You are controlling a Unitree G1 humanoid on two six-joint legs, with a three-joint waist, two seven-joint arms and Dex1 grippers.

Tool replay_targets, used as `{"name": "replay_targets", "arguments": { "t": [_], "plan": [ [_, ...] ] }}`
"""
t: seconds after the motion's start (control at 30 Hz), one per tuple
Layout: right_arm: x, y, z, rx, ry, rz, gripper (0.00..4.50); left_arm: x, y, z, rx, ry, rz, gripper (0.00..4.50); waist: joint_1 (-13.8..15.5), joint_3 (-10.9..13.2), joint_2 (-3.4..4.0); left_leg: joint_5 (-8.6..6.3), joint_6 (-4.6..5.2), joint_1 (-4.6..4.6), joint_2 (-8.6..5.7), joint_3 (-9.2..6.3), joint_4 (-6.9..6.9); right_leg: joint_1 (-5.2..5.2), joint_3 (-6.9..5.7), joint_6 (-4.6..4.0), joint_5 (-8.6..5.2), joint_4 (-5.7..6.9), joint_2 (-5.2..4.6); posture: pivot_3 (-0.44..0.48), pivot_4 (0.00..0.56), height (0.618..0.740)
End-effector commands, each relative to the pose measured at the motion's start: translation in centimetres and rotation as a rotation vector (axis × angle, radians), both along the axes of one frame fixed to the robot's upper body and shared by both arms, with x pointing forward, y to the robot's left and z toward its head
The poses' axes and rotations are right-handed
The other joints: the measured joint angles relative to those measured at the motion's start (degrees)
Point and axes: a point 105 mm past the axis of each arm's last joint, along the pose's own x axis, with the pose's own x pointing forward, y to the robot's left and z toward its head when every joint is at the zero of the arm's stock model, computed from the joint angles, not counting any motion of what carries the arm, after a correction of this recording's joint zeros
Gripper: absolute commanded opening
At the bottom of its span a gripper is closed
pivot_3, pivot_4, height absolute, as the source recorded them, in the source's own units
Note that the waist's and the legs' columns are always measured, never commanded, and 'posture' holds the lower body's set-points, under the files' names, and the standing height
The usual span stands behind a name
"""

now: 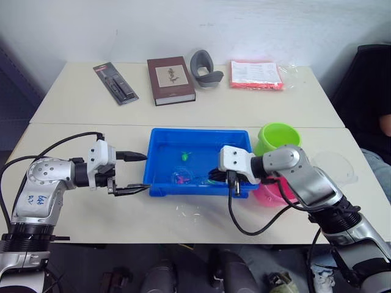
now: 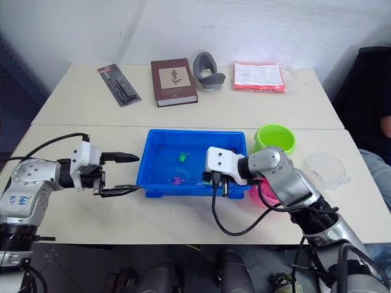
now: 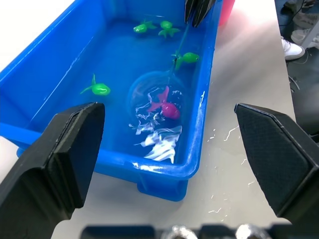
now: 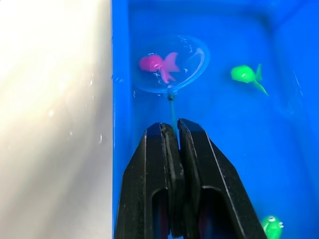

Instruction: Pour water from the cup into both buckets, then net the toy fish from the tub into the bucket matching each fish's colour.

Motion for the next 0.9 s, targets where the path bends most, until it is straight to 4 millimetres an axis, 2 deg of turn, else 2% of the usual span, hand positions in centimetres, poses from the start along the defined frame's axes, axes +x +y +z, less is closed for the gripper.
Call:
{"name": "replay_targets", "arguments": {
  "t": [0.03,0.13,0.27,0.4,0.53,0.73,0.9],
  "plan": [
    [0.0,-0.4,2.2,0.097,-0.016,-0.05,0.0,0.1,-0.3,0.6,-0.001,-0.034,-0.012,4.49,0.0,0.0,0.0,0.0,0.0,0.0,0.0,0.0,0.0,0.0,0.01,0.0,0.0,0.0,-0.01,0.0,0.15,0.74],
    [0.0,-1.0,2.8,0.149,0.003,-0.095,0.0,0.0,-0.4,0.6,-0.01,-0.034,-0.013,4.49,0.03,0.0,0.0,0.0,0.0,0.0,0.0,-0.01,0.0,0.0,0.02,0.0,0.0,0.0,-0.01,0.0,0.15,0.74],
    [-0.2,-2.8,3.4,0.221,0.01,-0.189,0.0,0.0,-0.8,0.8,-0.041,-0.038,-0.025,4.49,0.07,0.0,0.0,-0.01,-0.01,-0.01,0.0,-0.02,-0.01,0.0,0.04,0.0,0.0,-0.01,-0.01,0.0,0.15,0.74],
    [-1.6,-4.7,4.3,0.323,-0.003,-0.264,0.0,0.0,-1.8,1.1,-0.09,-0.043,-0.047,4.49,0.29,0.0,0.0,-0.01,-0.01,-0.06,-0.02,-0.07,-0.01,0.01,0.07,0.01,0.0,-0.05,-0.03,0.0,0.15,0.74],
    [-3.9,-6.8,5.1,0.412,-0.083,-0.346,0.0,0.0,-3.3,1.2,-0.148,-0.033,-0.074,4.49,0.4,0.0,0.0,-0.01,0.0,-0.06,-0.02,-0.07,-0.01,0.02,0.09,0.03,0.02,-0.06,0.0,0.0,0.15,0.74],
    [-7.5,-10.6,5.4,0.48,-0.271,-0.58,0.0,-0.1,-5.9,1.2,-0.276,-0.001,-0.095,4.49,0.68,0.0,0.0,0.0,0.0,-0.02,-0.07,-0.06,-0.02,0.07,0.15,0.08,0.05,-0.06,0.1,0.0,0.15,0.74],
    [-10.2,-13.3,4.5,0.42,-0.368,-0.728,0.0,-0.2,-7.6,0.6,-0.315,0.042,-0.117,4.49,0.35,0.0,0.0,0.01,-0.02,0.12,-0.06,0.02,-0.02,0.11,0.3,0.09,0.05,-0.1,0.21,0.0,0.15,0.74]
  ]
}}
